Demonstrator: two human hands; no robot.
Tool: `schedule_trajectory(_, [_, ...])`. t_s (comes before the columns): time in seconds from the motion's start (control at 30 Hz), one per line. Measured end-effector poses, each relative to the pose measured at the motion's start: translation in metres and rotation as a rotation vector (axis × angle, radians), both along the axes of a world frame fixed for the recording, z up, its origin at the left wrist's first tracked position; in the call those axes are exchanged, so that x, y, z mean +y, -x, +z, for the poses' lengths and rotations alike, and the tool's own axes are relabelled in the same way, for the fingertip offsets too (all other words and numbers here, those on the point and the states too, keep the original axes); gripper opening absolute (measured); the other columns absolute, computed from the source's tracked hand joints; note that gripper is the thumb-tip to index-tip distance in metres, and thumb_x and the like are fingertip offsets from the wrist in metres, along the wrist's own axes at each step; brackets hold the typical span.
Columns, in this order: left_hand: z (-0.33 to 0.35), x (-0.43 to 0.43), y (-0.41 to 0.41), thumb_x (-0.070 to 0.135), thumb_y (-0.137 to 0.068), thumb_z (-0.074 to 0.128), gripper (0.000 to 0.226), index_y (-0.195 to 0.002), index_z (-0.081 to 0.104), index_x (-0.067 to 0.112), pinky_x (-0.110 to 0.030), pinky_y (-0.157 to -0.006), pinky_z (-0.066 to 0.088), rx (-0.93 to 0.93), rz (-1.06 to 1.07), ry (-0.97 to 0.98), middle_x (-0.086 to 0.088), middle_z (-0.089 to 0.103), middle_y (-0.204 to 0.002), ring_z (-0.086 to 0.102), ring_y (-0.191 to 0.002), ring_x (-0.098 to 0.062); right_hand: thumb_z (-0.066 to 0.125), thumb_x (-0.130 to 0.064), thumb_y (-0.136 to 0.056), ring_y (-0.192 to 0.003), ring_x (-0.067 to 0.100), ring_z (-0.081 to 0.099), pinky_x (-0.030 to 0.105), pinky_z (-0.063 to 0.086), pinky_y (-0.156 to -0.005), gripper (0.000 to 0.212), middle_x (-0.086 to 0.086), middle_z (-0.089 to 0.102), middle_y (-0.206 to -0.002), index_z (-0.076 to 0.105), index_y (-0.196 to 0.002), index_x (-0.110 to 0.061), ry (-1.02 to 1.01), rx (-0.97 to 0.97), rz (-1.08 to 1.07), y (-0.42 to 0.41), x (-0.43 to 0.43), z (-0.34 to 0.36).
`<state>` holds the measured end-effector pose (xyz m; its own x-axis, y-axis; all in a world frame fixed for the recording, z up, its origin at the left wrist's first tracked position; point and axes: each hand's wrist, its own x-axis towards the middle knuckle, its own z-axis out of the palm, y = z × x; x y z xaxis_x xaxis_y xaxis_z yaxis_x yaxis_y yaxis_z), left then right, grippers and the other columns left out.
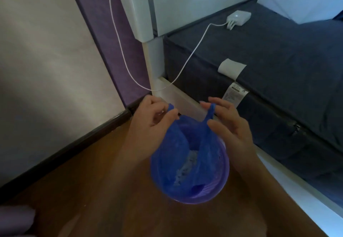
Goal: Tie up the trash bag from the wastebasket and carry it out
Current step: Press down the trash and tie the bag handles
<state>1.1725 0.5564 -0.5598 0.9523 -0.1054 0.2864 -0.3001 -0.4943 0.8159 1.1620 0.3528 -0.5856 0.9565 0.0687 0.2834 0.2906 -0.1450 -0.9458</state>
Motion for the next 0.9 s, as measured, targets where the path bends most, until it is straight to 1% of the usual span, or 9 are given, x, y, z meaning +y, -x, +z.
schedule_trajectory(0.1, [0.007,-0.007,0.001,0.025,-0.09,0.058,0.017,-0.076,0.067,0.027,-0.017,-0.088,0.047,0.028,-0.044,0.322,0.004,0.06,-0.12,0.058,-0.112,-0.007,0.061,-0.016,-0.088,-0.105,0.019,0.066,0.043,0.053,-0.098,0.062,0.003,0.068,-0.108,0.041,-0.146,-0.027,-0.191,-0.007,0.15,-0.001,-0.003,-0.003])
schedule_trajectory(0.2, [0.0,-0.015,0.003,0.017,-0.095,0.053,0.02,-0.08,0.067,0.019,-0.035,-0.085,0.053,0.18,-0.127,0.699,-0.005,0.07,-0.098,0.065,-0.097,-0.024,0.071,-0.017,-0.085,-0.061,0.035,0.05,0.043,0.053,-0.068,0.079,0.013,0.047,-0.066,0.03,-0.149,-0.039,-0.071,0.034,0.193,0.001,0.004,-0.01])
schedule_trajectory(0.33, [-0.006,-0.027,0.004,0.017,-0.097,0.047,0.026,-0.08,0.067,0.02,-0.049,-0.089,0.049,0.209,-0.2,0.737,-0.009,0.064,-0.086,0.06,-0.086,-0.027,0.084,-0.031,-0.073,-0.083,-0.002,0.067,0.017,0.055,-0.07,0.06,-0.015,0.07,-0.093,0.052,-0.123,-0.037,0.223,0.197,0.372,-0.002,0.029,-0.021])
schedule_trajectory(0.4, [-0.008,-0.03,0.005,0.02,-0.095,0.05,0.024,-0.08,0.069,0.024,-0.04,-0.087,0.051,0.212,-0.216,0.686,-0.003,0.067,-0.087,0.064,-0.088,-0.02,0.076,-0.034,-0.082,-0.063,-0.005,0.06,0.014,0.047,-0.055,0.02,-0.025,0.065,-0.07,0.056,-0.086,-0.036,0.38,0.177,0.276,-0.001,0.04,-0.027])
schedule_trajectory(0.5, [-0.02,-0.023,0.002,0.03,-0.086,0.062,0.014,-0.098,0.066,0.025,-0.035,-0.09,0.053,0.22,-0.226,0.652,-0.001,0.07,-0.103,0.066,-0.104,-0.02,0.063,-0.024,-0.092,-0.045,0.006,0.042,0.018,0.033,-0.047,0.031,-0.012,0.048,-0.05,0.048,-0.066,-0.03,0.309,0.159,0.211,-0.004,0.036,-0.031])
schedule_trajectory(0.57, [-0.031,-0.014,-0.001,0.028,-0.073,0.077,0.054,-0.12,0.05,0.024,-0.042,-0.097,0.05,0.237,-0.26,0.649,0.0,0.066,-0.122,0.061,-0.119,-0.023,0.06,-0.019,-0.095,-0.049,0.004,0.043,0.018,0.034,-0.049,0.026,-0.007,0.047,-0.052,0.056,-0.069,-0.022,0.174,0.161,0.226,-0.008,0.027,-0.024])
schedule_trajectory(0.67, [-0.043,-0.018,0.0,0.006,-0.063,0.086,0.093,-0.138,0.033,0.021,-0.025,-0.094,0.051,0.34,-0.454,0.422,0.006,0.061,-0.132,0.055,-0.126,-0.011,0.06,-0.017,-0.093,-0.061,0.019,0.06,0.03,0.048,-0.058,0.015,0.011,0.06,-0.064,0.067,-0.081,-0.01,-0.046,0.142,0.174,-0.011,0.019,-0.013])
schedule_trajectory(0.83, [-0.064,-0.045,0.0,0.012,-0.088,0.069,0.017,-0.095,0.066,0.027,-0.028,-0.082,0.057,0.402,-0.25,0.118,0.013,0.073,-0.084,0.068,-0.084,-0.001,0.066,-0.006,-0.09,-0.057,0.001,0.058,0.016,0.047,-0.055,0.011,-0.012,0.061,-0.063,0.056,-0.092,-0.011,-0.152,0.18,0.131,-0.014,0.004,-0.012])
schedule_trajectory(0.9, [-0.073,-0.044,-0.007,0.016,-0.091,0.064,0.013,-0.081,0.068,0.023,-0.03,-0.077,0.057,0.408,-0.034,0.314,0.011,0.074,-0.076,0.067,-0.077,-0.004,0.07,-0.017,-0.087,-0.048,0.006,0.042,0.018,0.038,-0.046,0.024,-0.007,0.046,-0.061,0.047,-0.093,-0.016,-0.172,0.226,0.038,-0.016,-0.006,-0.013])
